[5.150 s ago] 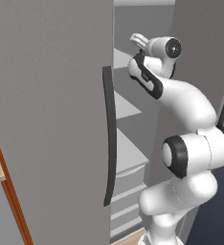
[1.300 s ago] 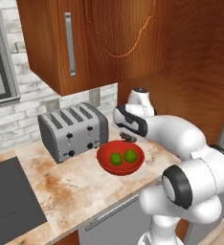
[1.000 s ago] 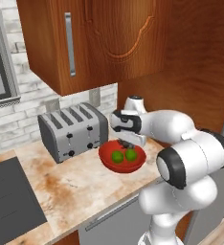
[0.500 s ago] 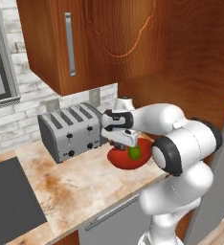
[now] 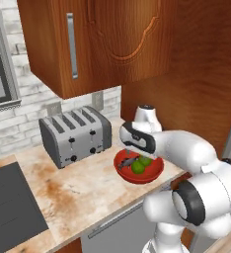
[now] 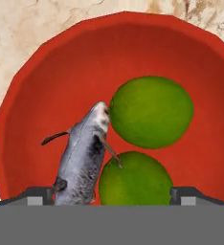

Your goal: Take the lime, lime, and fish from the freezer and place them in the bowl on the counter.

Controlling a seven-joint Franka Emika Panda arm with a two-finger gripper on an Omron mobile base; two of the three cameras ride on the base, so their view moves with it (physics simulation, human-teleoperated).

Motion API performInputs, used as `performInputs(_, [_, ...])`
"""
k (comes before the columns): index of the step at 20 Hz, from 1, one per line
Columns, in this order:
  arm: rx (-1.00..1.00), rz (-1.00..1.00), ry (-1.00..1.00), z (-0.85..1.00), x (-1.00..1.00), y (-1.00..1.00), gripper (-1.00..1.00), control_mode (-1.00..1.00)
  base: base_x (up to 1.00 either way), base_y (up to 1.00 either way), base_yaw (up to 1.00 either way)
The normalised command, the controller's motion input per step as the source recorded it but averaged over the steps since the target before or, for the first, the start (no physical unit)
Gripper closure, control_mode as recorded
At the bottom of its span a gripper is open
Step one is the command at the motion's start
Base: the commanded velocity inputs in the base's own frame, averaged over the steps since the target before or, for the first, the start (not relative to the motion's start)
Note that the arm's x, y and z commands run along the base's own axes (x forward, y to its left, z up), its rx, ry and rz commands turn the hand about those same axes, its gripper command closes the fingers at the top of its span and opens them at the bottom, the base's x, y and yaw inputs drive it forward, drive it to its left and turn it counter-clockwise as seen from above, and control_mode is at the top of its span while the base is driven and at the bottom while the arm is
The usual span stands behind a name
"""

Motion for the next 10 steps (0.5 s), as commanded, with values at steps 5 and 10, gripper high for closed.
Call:
performInputs(5, [0.02, 0.00, -0.19, 0.76, -0.17, -0.17, -1.00, -1.00, 0.00, 0.00, 0.00])
performInputs(10, [0.00, 0.00, -0.42, 1.00, -0.58, 0.00, -1.00, -1.00, 0.00, 0.00, 0.00])
